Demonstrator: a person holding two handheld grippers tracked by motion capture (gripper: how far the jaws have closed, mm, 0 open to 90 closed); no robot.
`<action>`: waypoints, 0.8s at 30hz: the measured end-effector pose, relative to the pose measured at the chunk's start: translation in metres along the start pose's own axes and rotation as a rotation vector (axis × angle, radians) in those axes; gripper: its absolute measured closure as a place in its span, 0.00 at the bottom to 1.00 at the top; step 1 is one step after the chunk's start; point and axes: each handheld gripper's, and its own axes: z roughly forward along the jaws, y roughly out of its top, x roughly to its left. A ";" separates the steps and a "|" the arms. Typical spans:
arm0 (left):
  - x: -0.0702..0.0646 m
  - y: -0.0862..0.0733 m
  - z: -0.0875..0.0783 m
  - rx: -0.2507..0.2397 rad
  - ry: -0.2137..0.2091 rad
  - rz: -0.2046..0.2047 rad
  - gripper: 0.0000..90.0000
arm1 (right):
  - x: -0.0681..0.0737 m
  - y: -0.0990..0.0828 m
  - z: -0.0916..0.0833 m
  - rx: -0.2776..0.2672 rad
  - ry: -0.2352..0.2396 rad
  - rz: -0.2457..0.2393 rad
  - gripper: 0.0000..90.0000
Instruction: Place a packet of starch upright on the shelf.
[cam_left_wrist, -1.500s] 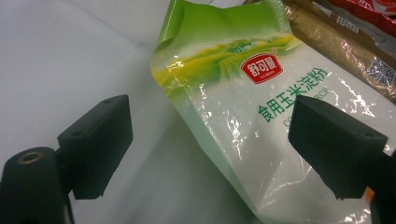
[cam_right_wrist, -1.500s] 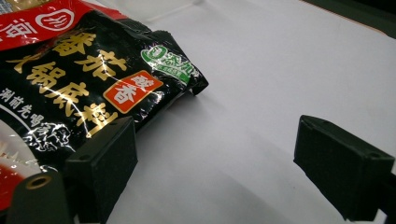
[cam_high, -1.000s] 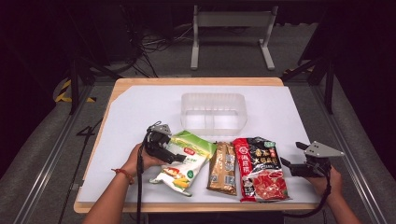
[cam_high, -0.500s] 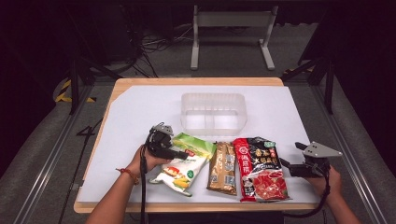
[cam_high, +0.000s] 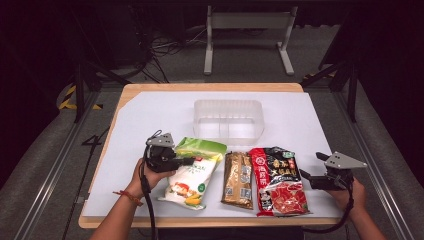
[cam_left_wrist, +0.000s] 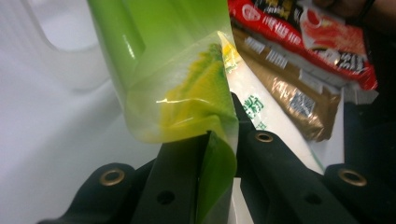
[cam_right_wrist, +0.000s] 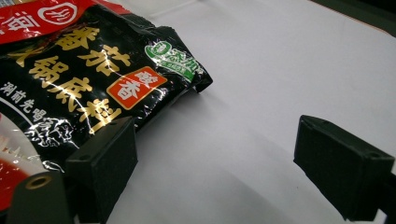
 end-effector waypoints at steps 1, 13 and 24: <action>-0.003 0.001 -0.005 -0.018 0.011 0.006 0.96 | 0.000 0.000 0.000 0.000 0.001 0.000 0.15; -0.029 0.023 -0.034 -0.161 0.037 0.052 0.97 | -0.001 0.000 0.000 -0.005 0.004 0.002 0.15; -0.034 0.035 -0.041 -0.331 0.063 0.010 0.97 | -0.001 0.000 0.000 -0.005 0.004 0.002 0.15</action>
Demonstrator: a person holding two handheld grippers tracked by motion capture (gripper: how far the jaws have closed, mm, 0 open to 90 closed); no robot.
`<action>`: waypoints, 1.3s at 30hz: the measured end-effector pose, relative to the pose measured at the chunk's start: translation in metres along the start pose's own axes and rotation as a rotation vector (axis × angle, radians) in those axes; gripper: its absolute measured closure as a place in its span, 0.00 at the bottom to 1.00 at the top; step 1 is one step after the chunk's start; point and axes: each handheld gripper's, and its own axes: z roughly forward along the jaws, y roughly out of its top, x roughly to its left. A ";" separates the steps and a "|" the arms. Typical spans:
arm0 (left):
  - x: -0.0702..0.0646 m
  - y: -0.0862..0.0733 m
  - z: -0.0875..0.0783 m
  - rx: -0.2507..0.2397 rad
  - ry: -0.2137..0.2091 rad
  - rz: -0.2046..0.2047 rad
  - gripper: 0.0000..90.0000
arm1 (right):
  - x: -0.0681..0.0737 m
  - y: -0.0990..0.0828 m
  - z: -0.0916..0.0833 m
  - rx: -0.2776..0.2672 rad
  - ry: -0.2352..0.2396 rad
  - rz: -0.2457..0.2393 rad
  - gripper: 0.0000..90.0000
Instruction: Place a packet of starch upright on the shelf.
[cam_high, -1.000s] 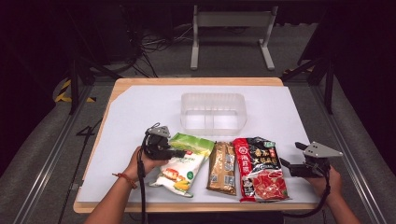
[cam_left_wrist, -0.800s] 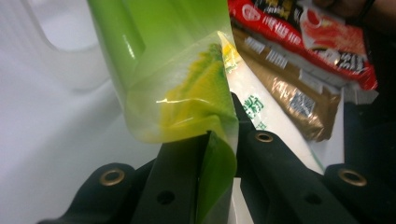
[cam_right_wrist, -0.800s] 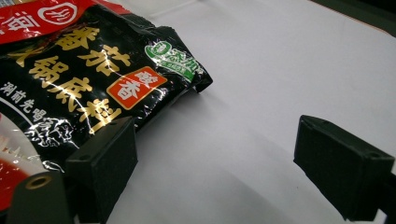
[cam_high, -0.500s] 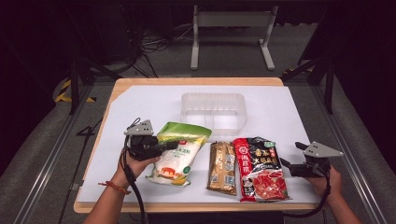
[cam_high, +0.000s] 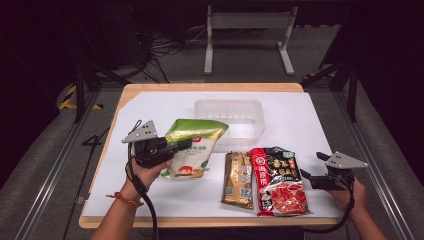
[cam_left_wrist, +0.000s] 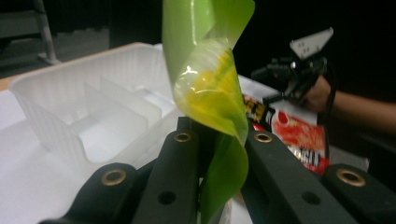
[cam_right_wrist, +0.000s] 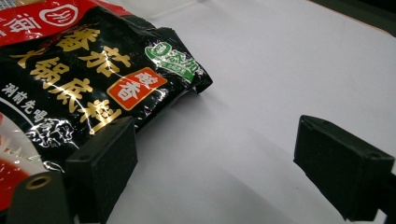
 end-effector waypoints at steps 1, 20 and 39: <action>-0.001 0.002 0.001 -0.015 0.004 -0.001 0.97 | 0.000 0.000 0.000 0.000 0.000 0.001 0.15; -0.002 0.033 0.038 -0.066 0.120 0.004 0.97 | 0.000 0.000 0.000 0.000 0.000 0.003 0.15; 0.037 0.053 0.080 -0.141 0.341 -0.061 0.97 | 0.000 0.000 0.000 -0.003 0.002 0.002 0.15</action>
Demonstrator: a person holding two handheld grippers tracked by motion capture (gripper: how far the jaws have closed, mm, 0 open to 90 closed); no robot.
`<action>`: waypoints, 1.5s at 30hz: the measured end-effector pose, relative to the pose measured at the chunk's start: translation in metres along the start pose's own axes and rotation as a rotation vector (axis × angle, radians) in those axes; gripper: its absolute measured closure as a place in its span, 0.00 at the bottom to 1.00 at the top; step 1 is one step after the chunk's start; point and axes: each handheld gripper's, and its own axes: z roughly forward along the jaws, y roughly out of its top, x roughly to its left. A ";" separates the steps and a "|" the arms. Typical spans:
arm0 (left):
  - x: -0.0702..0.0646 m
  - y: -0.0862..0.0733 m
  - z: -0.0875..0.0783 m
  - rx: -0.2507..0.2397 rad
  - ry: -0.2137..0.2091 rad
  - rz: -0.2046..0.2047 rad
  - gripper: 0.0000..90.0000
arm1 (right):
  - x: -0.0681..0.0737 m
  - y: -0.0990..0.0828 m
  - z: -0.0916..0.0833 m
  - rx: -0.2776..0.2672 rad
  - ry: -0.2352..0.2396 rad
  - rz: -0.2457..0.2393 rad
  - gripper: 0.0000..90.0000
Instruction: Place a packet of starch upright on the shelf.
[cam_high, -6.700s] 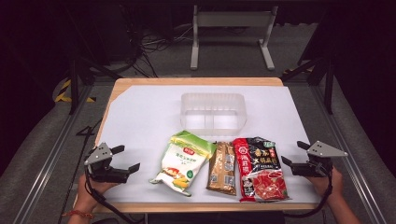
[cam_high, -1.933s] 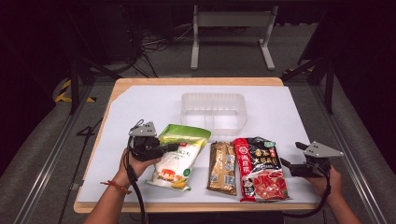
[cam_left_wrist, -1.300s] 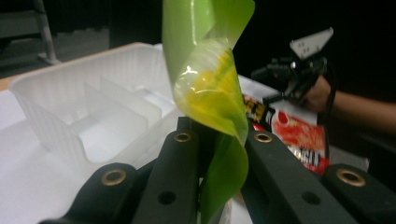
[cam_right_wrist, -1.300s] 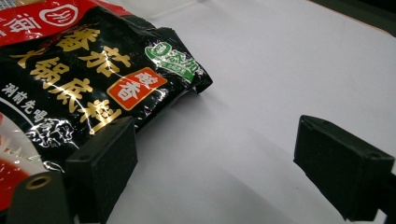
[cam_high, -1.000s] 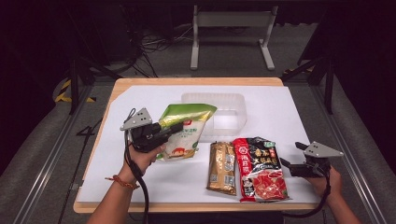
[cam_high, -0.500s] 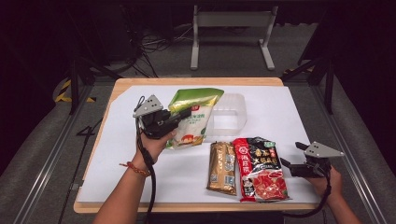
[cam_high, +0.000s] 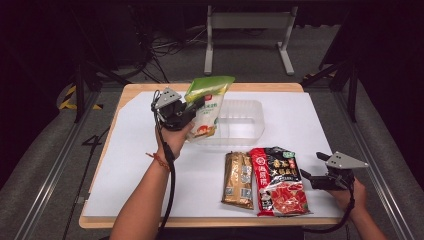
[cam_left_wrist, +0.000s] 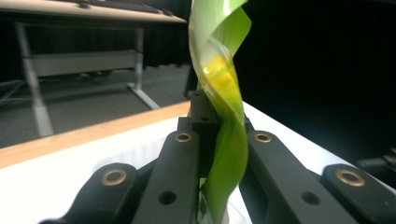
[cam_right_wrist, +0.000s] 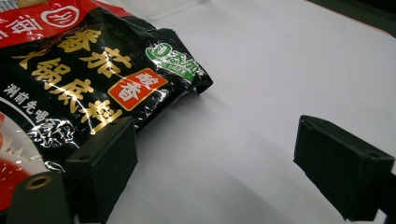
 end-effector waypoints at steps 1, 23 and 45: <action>0.000 0.001 0.003 -0.006 0.013 0.004 0.97 | 0.000 0.000 0.000 0.001 -0.001 0.000 0.15; 0.009 0.005 0.060 -0.058 0.194 -0.076 0.97 | -0.001 0.000 -0.001 -0.007 0.000 0.010 0.15; 0.009 -0.029 0.078 -0.071 0.189 -0.074 0.94 | 0.000 0.000 0.000 0.003 -0.002 -0.003 0.16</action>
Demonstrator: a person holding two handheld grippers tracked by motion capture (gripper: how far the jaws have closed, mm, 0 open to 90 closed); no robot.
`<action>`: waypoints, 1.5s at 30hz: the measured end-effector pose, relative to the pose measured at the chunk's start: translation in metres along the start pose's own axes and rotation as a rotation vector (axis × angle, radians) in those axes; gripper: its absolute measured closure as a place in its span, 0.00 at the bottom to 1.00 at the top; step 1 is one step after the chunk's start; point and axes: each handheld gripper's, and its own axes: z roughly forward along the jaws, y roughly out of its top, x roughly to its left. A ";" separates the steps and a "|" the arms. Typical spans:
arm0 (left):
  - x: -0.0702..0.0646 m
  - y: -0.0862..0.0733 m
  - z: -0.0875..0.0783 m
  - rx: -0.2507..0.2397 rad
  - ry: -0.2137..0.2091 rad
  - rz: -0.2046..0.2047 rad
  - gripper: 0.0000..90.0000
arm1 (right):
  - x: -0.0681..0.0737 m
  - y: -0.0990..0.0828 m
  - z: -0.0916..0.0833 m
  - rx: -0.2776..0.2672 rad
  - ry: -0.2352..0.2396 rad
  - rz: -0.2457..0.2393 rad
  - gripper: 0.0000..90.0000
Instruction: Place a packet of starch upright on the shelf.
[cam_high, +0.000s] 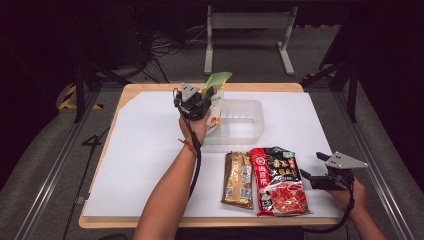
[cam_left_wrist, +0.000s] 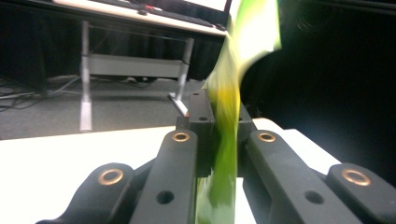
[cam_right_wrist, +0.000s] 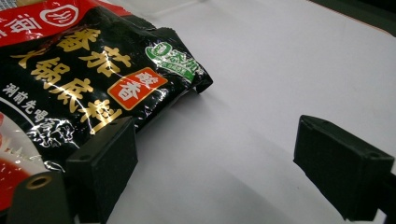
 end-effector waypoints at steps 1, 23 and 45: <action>0.000 -0.001 -0.002 -0.001 -0.008 0.011 0.94 | 0.000 0.000 0.000 0.002 0.000 0.001 0.16; 0.020 -0.022 -0.057 0.197 -0.157 0.312 0.71 | 0.001 0.000 0.000 0.009 -0.002 -0.001 0.16; 0.021 -0.036 -0.101 0.260 -0.215 0.446 0.54 | 0.000 0.000 0.000 0.000 -0.004 0.007 0.15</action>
